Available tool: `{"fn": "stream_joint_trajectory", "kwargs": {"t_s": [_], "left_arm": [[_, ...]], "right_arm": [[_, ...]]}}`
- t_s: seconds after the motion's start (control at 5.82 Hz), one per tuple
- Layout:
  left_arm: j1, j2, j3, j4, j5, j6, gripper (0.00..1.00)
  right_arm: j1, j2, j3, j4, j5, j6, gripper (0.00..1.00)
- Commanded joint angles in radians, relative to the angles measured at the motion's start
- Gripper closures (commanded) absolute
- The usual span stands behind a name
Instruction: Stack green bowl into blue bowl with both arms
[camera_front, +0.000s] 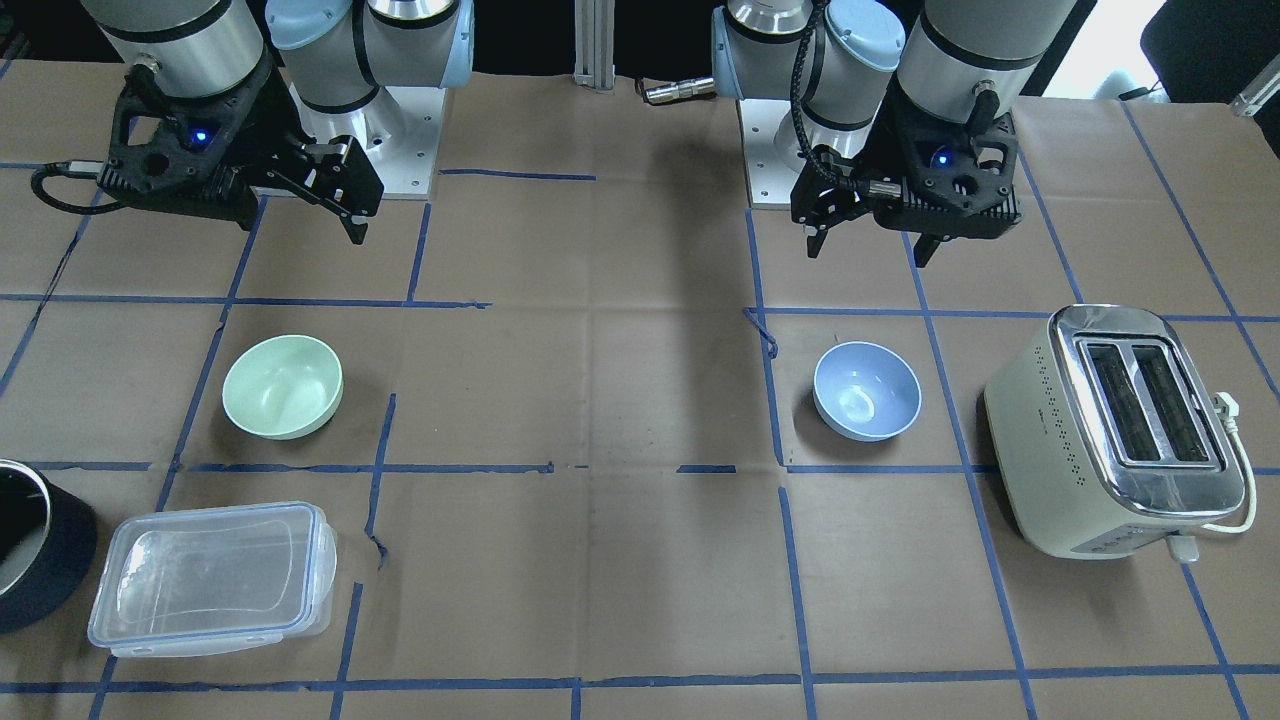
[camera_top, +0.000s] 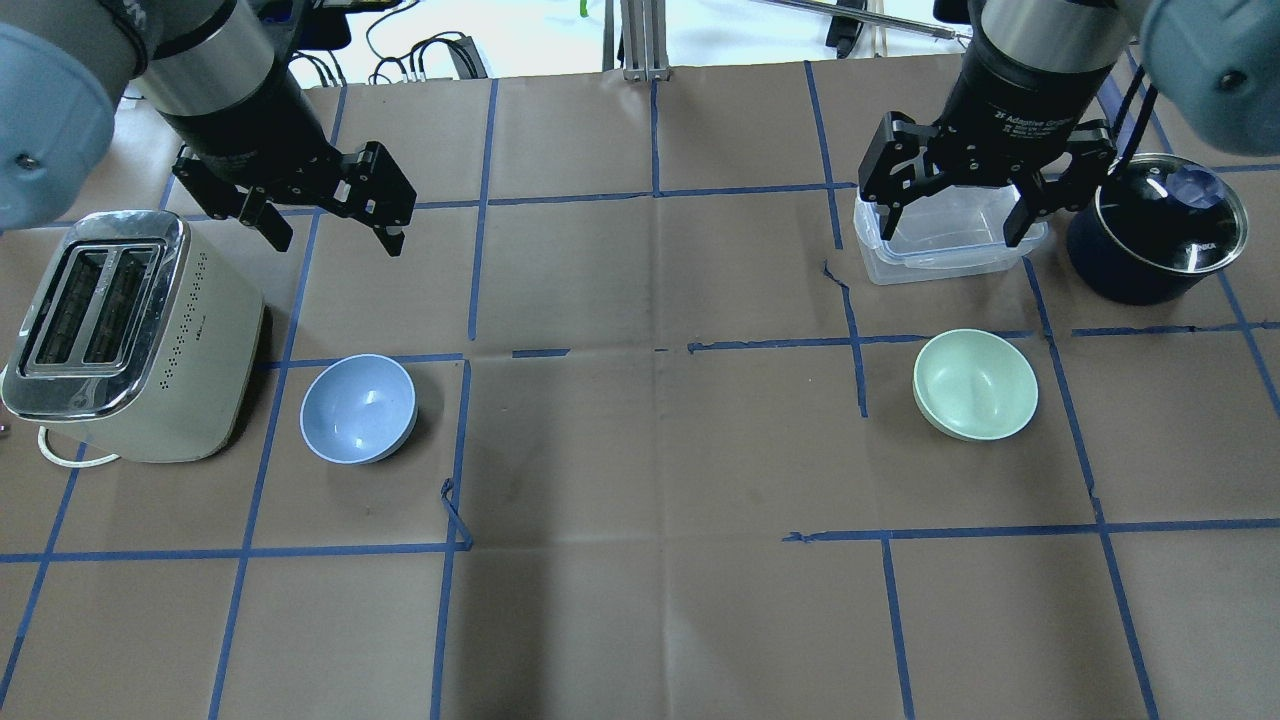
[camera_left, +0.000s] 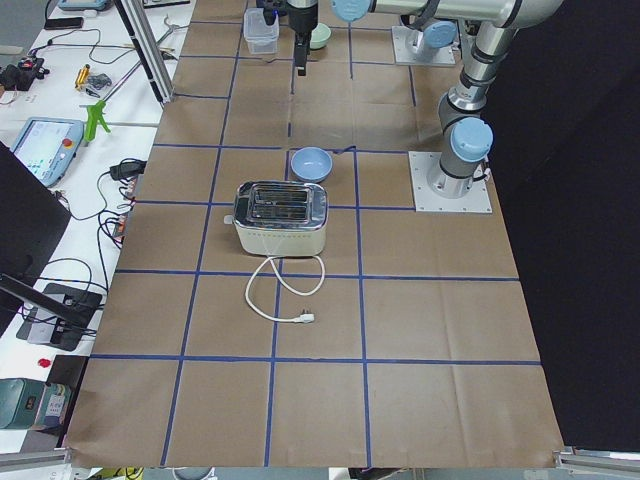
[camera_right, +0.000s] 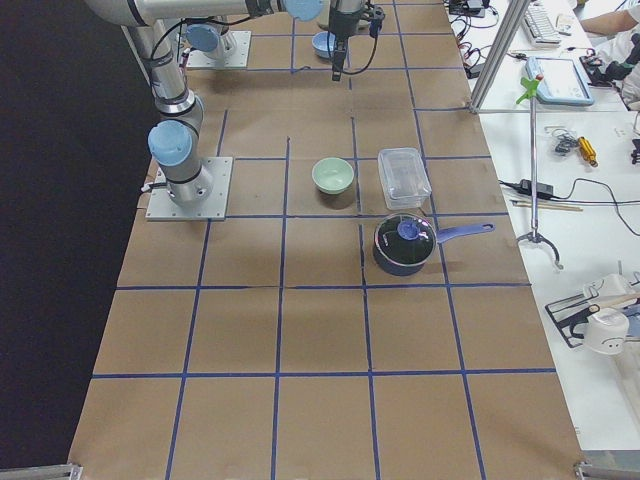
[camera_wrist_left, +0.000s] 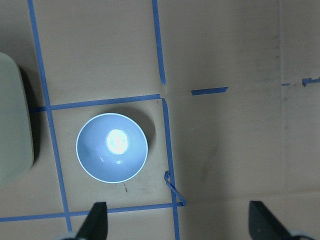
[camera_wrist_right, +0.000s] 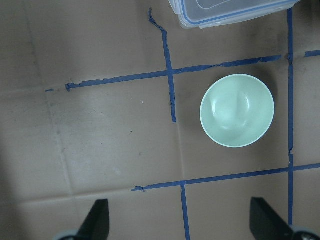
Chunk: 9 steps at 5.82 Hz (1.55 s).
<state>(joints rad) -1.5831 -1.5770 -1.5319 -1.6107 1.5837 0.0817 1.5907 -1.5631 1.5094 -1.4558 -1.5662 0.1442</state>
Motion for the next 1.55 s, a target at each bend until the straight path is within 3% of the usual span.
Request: {"fn": "stream_joint_trajectory", "kwargs": {"t_s": [0.0,0.34,0.69,1.03,1.38], "left_arm": [[0.002,0.000,-0.001,0.000,0.001,0.000,0.02],[0.002,0.000,-0.002,0.000,0.002,0.000,0.02],[0.000,0.002,-0.013,0.001,0.004,0.000,0.02],[0.000,0.002,-0.016,0.003,0.002,0.000,0.02],[-0.001,-0.017,-0.027,0.012,-0.004,0.004,0.02]], "right_arm": [[-0.002,0.000,0.000,0.000,0.000,0.000,0.00],[-0.002,0.002,0.000,0.000,0.000,-0.003,0.00],[-0.064,0.008,0.014,0.006,-0.006,-0.142,0.00],[-0.251,-0.020,0.116,-0.008,-0.003,-0.361,0.00],[-0.357,-0.021,0.222,-0.137,-0.005,-0.481,0.00]]}}
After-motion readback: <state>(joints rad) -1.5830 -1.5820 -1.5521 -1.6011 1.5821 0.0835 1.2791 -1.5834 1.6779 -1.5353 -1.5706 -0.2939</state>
